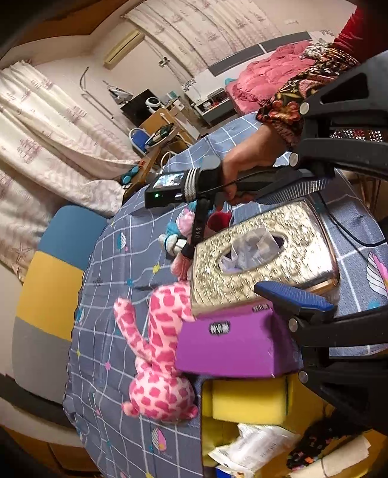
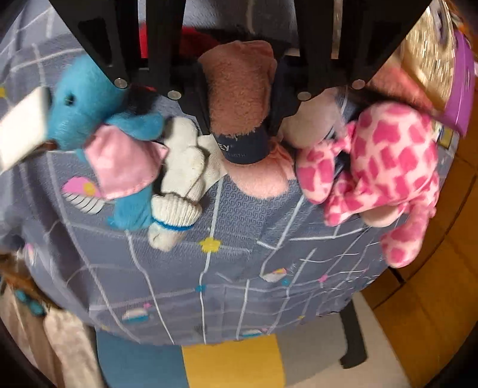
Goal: Organize soft objects
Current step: 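Grasp the pink rolled towel with right tool while left tool grasps red plush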
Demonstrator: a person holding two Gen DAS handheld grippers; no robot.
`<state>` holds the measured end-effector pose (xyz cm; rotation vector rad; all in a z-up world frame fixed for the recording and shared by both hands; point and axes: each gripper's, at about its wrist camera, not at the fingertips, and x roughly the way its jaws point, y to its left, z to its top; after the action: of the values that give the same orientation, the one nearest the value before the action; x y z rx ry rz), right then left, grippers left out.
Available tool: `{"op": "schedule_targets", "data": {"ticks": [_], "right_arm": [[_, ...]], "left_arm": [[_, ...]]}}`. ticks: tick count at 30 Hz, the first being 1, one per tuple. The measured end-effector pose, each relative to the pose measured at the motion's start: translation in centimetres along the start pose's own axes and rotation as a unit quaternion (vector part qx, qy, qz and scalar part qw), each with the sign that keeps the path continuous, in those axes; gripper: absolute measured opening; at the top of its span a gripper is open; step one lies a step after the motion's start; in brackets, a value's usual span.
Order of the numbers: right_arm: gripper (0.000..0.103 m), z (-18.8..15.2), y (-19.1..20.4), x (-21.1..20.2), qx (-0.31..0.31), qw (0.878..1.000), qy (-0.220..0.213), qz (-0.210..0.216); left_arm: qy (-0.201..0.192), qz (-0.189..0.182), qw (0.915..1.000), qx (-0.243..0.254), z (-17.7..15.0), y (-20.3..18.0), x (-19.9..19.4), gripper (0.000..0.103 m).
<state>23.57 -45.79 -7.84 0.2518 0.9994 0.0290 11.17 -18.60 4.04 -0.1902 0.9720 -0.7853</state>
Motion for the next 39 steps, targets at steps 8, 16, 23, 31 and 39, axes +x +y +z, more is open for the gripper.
{"op": "schedule_targets", "data": {"ticks": [8, 16, 23, 31, 39], "right_arm": [[0.036, -4.9, -5.4, -10.2, 0.059, 0.994, -0.088, -0.006], [0.037, -11.1, -13.1, -13.6, 0.116, 0.986, -0.11, -0.055], [0.036, -12.3, -15.2, -12.8, 0.179, 0.976, -0.12, 0.006], [0.037, -12.1, -13.9, -13.9, 0.176, 0.976, -0.13, 0.013], [0.037, -12.3, -15.1, -13.9, 0.21, 0.969, -0.126, 0.028]], "left_arm": [[0.044, -0.001, 0.9967, 0.068, 1.9, -5.5, 4.2, 0.056], [0.096, 0.03, 0.9897, 0.102, 4.0, -10.4, 11.7, 0.064], [0.153, 0.116, 0.9769, 0.094, 5.9, -11.0, 20.5, 0.067], [0.187, 0.196, 0.9586, 0.087, 5.7, -8.7, 27.6, 0.068], [0.185, 0.217, 0.9532, 0.101, 5.3, -8.1, 29.9, 0.066]]}}
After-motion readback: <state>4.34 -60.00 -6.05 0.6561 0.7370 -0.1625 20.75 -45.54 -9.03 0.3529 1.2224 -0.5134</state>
